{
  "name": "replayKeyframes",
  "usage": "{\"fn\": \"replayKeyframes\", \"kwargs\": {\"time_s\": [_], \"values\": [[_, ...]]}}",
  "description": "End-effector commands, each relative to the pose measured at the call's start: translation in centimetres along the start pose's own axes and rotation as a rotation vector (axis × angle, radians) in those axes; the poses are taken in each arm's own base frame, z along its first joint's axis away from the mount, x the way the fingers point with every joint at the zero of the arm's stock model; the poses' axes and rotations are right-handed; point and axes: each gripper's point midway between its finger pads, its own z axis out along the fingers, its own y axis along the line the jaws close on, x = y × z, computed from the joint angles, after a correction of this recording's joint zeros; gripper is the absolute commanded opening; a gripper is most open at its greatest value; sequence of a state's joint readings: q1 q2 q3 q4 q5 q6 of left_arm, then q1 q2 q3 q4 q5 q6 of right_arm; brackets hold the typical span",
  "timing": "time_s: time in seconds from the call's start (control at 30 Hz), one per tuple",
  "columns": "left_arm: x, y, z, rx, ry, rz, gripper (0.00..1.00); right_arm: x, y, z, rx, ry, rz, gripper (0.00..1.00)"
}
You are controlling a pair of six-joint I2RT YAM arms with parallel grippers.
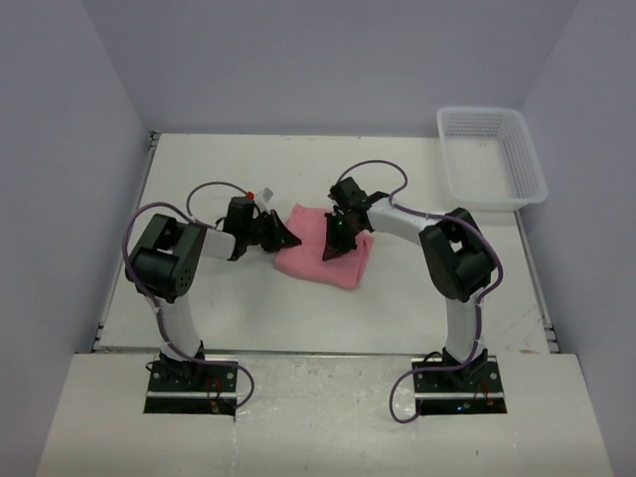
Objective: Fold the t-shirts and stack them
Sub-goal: Put the neatly folded tshirt into the corner of the board with the left arm
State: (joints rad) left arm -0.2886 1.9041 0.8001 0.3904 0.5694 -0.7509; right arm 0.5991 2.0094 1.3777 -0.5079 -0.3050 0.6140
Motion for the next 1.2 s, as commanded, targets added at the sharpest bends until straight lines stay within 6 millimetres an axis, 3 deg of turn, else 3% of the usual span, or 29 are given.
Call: {"fn": "replayKeyframes", "kwargs": {"time_s": [0.0, 0.17, 0.2, 0.23, 0.37, 0.47, 0.57, 0.6, 0.67, 0.7, 0.77, 0.9, 1.1, 1.13, 1.17], "values": [[6.5, 6.8, -0.6, -0.232, 0.141, -0.094, 0.00, -0.1, 0.0, 0.1, -0.005, -0.003, 0.006, 0.00], [3.4, 5.8, -1.5, -0.282, 0.046, 0.007, 0.00, -0.4, -0.3, -1.5, 0.042, -0.069, -0.015, 0.00], [2.0, 4.6, -2.0, -0.278, 0.014, 0.063, 0.00, -0.4, -0.3, -2.0, 0.051, -0.085, -0.023, 0.00], [0.8, 4.6, -2.4, -0.318, -0.024, 0.096, 0.00, -0.3, -0.5, -2.5, 0.066, -0.098, -0.031, 0.00], [-3.9, 3.3, -4.2, -0.424, -0.125, 0.222, 0.00, -1.0, -0.5, -7.1, 0.124, -0.225, -0.057, 0.00], [-6.3, 2.8, -5.2, -0.489, -0.164, 0.260, 0.00, -0.9, -0.2, -10.5, 0.129, -0.286, -0.076, 0.00], [-8.3, 2.1, -5.6, -0.521, -0.195, 0.302, 0.00, -0.3, -0.3, -12.9, 0.138, -0.315, -0.089, 0.00], [-9.9, 1.9, -6.1, -0.562, -0.232, 0.319, 0.00, -0.1, 0.0, -14.0, 0.123, -0.335, -0.100, 0.00], [-10.9, 2.5, -6.7, -0.626, -0.231, 0.349, 0.00, 0.4, 0.0, -15.0, 0.113, -0.341, -0.103, 0.00], [-12.8, 2.0, -7.4, -0.660, -0.273, 0.364, 0.00, 1.0, 0.2, -15.7, 0.091, -0.347, -0.108, 0.00], [-14.1, 2.9, -8.2, -0.718, -0.268, 0.384, 0.00, 1.5, 0.1, -16.6, 0.085, -0.358, -0.110, 0.00], [-18.6, 3.1, -10.4, -0.792, -0.348, 0.421, 0.00, 3.2, -0.1, -17.8, 0.060, -0.355, -0.121, 0.00], [-23.4, 4.5, -11.3, -0.864, -0.370, 0.508, 0.00, 5.5, -1.3, -17.9, 0.071, -0.328, -0.144, 0.00], [-23.5, 5.7, -10.8, -0.882, -0.342, 0.507, 0.00, 5.7, -1.4, -17.9, 0.076, -0.324, -0.150, 0.00], [-24.9, 5.2, -11.0, -0.879, -0.365, 0.518, 0.00, 5.7, -1.6, -17.8, 0.084, -0.318, -0.153, 0.00]]}}
